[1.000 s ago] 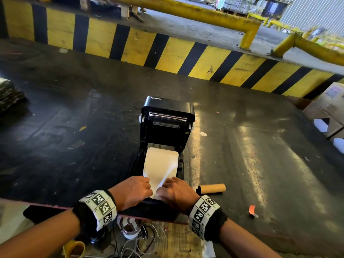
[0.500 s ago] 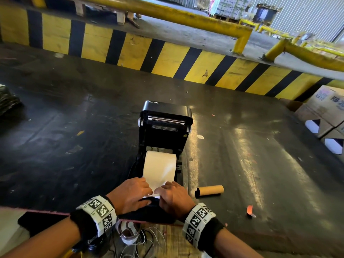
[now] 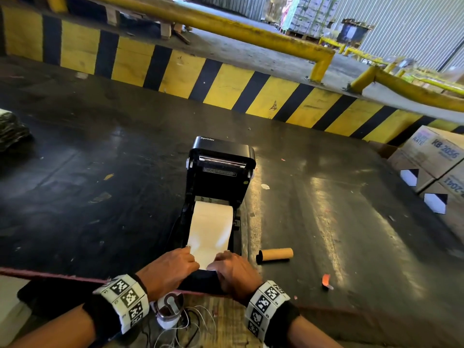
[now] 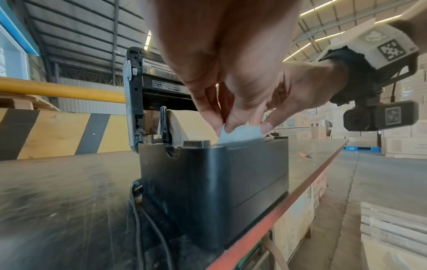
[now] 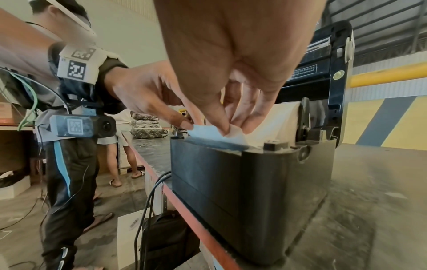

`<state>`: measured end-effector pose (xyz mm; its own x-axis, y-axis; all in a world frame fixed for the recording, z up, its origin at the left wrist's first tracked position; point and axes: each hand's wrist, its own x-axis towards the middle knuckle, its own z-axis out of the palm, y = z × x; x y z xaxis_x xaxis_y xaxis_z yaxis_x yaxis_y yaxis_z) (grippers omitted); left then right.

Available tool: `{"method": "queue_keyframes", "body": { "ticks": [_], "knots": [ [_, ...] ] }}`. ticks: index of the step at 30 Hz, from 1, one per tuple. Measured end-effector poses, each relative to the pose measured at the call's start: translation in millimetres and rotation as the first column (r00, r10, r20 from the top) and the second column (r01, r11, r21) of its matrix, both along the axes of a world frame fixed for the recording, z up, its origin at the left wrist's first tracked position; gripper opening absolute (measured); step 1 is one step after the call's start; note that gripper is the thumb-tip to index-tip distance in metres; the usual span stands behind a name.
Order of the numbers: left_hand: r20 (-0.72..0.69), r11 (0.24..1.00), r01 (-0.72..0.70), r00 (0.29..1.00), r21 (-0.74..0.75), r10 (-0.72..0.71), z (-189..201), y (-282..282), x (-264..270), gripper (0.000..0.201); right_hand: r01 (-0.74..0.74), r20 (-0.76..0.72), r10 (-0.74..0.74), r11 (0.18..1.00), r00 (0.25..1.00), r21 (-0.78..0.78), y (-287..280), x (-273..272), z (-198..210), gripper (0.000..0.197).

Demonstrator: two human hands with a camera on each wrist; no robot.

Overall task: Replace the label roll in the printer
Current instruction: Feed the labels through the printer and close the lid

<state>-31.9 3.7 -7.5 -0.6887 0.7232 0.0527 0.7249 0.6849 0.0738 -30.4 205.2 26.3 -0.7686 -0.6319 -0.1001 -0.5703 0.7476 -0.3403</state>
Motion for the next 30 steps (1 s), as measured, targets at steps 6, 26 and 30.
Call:
{"method": "queue_keyframes", "body": {
  "ticks": [6, 26, 30],
  "knots": [
    [0.143, 0.988, -0.101, 0.986, 0.116, 0.084, 9.8, 6.1, 24.9, 0.025, 0.042, 0.001, -0.042, 0.999, 0.999, -0.017, 2.3, 22.8, 2.5, 0.024],
    [0.272, 0.901, -0.347, 0.922, 0.261, 0.277, 17.1, 10.6, 101.3, 0.029, 0.082, -0.01, -0.082, 0.996, 0.997, -0.039, 7.9, 88.0, -7.5, 0.025],
    [0.314, 0.712, -0.582, 0.813, 0.394, 0.49, 7.9, 2.8, 90.2, 0.036, 0.048, 0.02, -0.048, 0.998, 0.999, -0.027, 9.0, 81.9, -13.4, 0.025]
  ]
}}
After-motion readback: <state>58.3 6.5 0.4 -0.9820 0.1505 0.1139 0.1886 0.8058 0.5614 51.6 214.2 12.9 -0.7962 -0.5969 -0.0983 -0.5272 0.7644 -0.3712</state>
